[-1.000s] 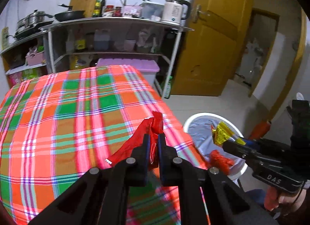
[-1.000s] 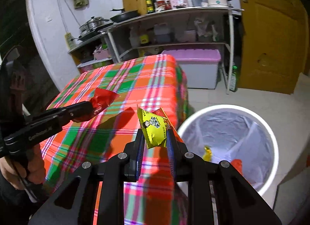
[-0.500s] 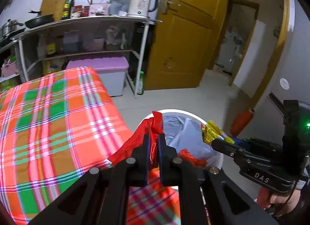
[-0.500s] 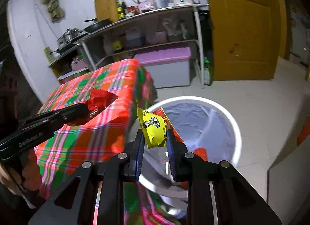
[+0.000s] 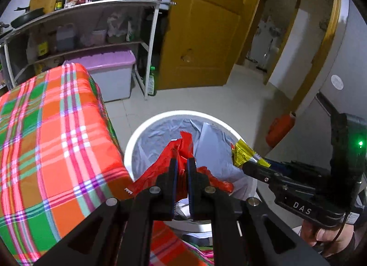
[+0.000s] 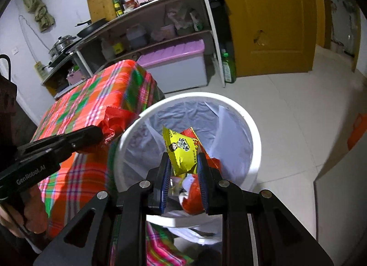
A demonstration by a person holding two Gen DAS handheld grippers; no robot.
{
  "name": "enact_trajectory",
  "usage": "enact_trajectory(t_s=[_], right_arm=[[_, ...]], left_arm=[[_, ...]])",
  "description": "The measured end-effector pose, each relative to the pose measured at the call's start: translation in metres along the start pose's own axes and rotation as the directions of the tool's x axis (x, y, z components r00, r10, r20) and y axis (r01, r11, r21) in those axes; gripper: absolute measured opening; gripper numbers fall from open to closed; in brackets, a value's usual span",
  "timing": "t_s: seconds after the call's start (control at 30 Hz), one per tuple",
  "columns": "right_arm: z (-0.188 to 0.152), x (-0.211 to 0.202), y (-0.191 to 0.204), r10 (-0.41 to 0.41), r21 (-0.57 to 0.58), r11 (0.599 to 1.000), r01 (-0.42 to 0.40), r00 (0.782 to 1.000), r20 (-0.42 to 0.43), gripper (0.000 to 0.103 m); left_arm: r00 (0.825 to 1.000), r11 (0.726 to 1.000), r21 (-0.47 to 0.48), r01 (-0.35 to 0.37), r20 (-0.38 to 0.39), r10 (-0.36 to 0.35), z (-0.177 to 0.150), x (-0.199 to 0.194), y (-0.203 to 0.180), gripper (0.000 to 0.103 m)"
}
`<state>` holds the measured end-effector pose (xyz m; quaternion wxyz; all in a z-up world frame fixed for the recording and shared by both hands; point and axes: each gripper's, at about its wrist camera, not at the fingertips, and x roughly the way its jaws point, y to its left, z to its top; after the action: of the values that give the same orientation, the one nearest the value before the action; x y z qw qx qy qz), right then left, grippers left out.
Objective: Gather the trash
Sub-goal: 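Open both grippers to drop the wrapper and red bag into the bin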
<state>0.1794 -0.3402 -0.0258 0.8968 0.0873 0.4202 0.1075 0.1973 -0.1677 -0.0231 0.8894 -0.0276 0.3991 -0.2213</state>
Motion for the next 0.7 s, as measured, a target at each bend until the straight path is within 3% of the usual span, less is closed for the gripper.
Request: enact_trajectory(t_s=[0.37, 0.5, 0.7], right_arm=[[0.000, 0.024, -0.013, -0.016, 0.008, 1.000, 0.016, 0.999, -0.036, 0.027], [-0.001, 0.024, -0.014, -0.019, 0.009, 1.000, 0.019, 0.999, -0.028, 0.043], [-0.001, 0.020, -0.013, -0.015, 0.007, 1.000, 0.015, 1.000, -0.016, 0.043]], left_arm=[[0.996, 1.000, -0.029, 0.010, -0.084, -0.012, -0.007, 0.030, -0.002, 0.010], [0.996, 0.999, -0.033, 0.011, -0.086, -0.014, -0.007, 0.031, 0.000, 0.028], [0.998, 1.000, -0.029, 0.010, -0.069, -0.012, -0.008, 0.024, -0.001, 0.029]])
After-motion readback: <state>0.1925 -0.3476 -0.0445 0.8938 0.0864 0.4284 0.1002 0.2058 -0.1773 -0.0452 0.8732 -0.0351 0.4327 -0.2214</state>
